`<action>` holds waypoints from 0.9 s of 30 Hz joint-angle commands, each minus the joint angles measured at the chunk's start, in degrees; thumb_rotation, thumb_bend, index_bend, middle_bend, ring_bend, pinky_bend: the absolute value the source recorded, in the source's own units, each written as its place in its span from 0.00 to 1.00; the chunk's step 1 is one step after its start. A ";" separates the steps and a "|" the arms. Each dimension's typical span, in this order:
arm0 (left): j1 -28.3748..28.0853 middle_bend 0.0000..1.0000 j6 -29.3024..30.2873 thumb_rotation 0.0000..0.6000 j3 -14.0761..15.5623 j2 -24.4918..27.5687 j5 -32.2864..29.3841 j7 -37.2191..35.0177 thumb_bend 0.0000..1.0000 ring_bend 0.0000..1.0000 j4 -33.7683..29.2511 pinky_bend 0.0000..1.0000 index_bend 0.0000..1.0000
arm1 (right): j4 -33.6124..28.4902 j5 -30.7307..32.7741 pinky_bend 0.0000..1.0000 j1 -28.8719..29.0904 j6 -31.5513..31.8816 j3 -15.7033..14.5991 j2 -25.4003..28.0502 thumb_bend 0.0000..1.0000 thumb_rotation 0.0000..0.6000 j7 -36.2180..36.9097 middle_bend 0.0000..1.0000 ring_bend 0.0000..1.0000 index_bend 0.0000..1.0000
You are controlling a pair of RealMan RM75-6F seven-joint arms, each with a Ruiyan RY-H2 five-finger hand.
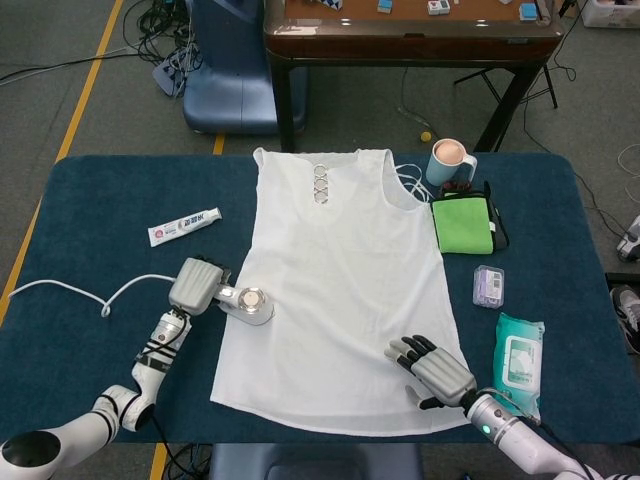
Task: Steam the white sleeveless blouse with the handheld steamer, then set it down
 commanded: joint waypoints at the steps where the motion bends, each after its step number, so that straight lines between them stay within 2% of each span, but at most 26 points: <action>1: 0.32 0.72 0.39 1.00 -0.31 0.70 -0.32 -0.92 0.20 0.58 0.08 0.53 0.89 | -0.23 -0.03 0.00 -0.07 0.27 0.08 0.27 0.57 0.74 0.00 0.06 0.00 0.00; 7: 1.48 0.72 0.58 1.00 -1.94 4.26 -2.37 -3.75 0.20 0.58 -2.31 0.52 0.89 | -1.64 -0.91 0.00 -0.41 1.97 0.27 1.69 0.57 0.74 0.10 0.06 0.00 0.00; 11: 2.64 0.72 -0.51 1.00 -3.57 7.71 -5.05 -5.62 0.20 0.58 -6.24 0.52 0.89 | -4.10 -2.80 0.00 -0.73 4.69 0.62 3.91 0.57 0.74 0.72 0.06 0.00 0.00; 15: 3.59 0.72 -1.51 1.00 -3.85 10.08 -6.49 -5.44 0.20 0.58 -8.17 0.52 0.89 | -6.49 -4.40 0.00 -1.07 7.54 1.25 6.75 0.57 0.74 1.02 0.06 0.00 0.00; 20: 4.26 0.72 -2.93 1.00 -3.71 10.61 -7.73 -5.81 0.20 0.58 -7.69 0.51 0.89 | -9.39 -5.25 0.00 -1.95 10.68 1.98 10.46 0.57 0.74 0.04 0.06 0.00 0.00; 27: 4.30 0.71 -4.44 1.00 -3.65 9.04 -8.59 -7.23 0.20 0.57 -3.60 0.51 0.86 | -12.22 -6.21 0.00 -3.31 14.04 2.66 14.31 0.57 0.74 -0.61 0.06 0.00 0.00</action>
